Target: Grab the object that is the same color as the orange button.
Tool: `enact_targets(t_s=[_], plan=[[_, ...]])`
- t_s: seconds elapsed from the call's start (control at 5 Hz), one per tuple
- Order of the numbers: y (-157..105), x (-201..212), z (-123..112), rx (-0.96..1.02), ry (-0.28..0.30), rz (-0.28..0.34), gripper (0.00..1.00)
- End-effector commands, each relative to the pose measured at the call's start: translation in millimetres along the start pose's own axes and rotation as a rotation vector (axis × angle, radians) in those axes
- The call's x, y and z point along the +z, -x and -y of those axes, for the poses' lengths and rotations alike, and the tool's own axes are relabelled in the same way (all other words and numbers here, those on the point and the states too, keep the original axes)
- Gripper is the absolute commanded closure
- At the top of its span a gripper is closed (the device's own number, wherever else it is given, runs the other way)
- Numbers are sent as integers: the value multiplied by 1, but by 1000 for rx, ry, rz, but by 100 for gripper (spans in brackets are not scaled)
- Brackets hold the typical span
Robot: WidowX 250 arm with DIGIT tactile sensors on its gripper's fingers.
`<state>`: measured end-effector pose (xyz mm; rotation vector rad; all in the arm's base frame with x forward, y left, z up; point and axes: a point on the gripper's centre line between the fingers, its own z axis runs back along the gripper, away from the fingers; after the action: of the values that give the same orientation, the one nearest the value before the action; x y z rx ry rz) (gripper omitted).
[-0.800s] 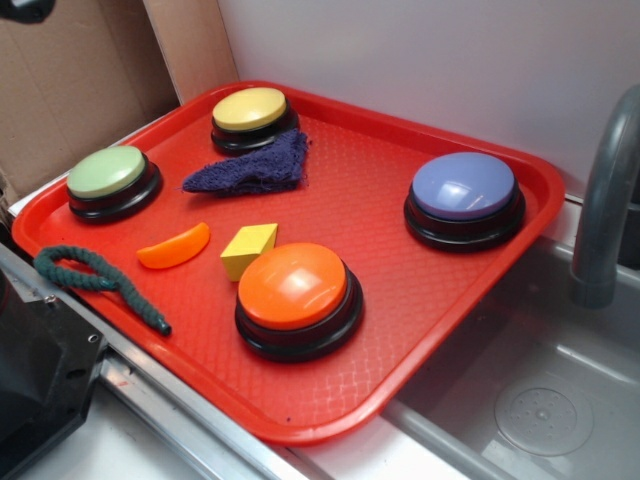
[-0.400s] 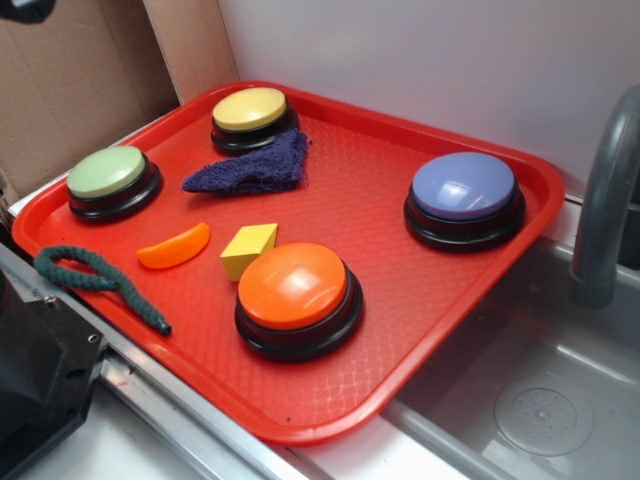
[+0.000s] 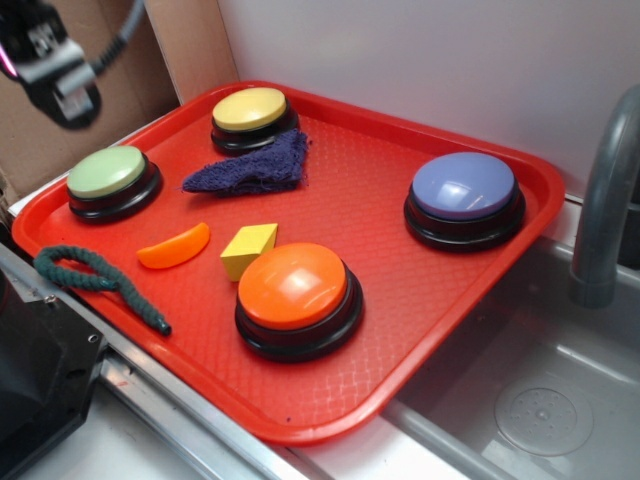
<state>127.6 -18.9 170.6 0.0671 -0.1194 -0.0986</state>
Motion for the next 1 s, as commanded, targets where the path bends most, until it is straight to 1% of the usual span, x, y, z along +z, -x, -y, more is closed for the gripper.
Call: enact_targets(t_s=[0.0,0.2,0.4,0.6,0.8], plan=[[-14,-68,-10,-43,2,109,0],[-18,-102,-15,-84,62,131,0],[-21,-125,-22,-117,57,143,0],[-26,-142,-27,-125,63,142,0],[-29,-153,-30,-142,56,147,0]])
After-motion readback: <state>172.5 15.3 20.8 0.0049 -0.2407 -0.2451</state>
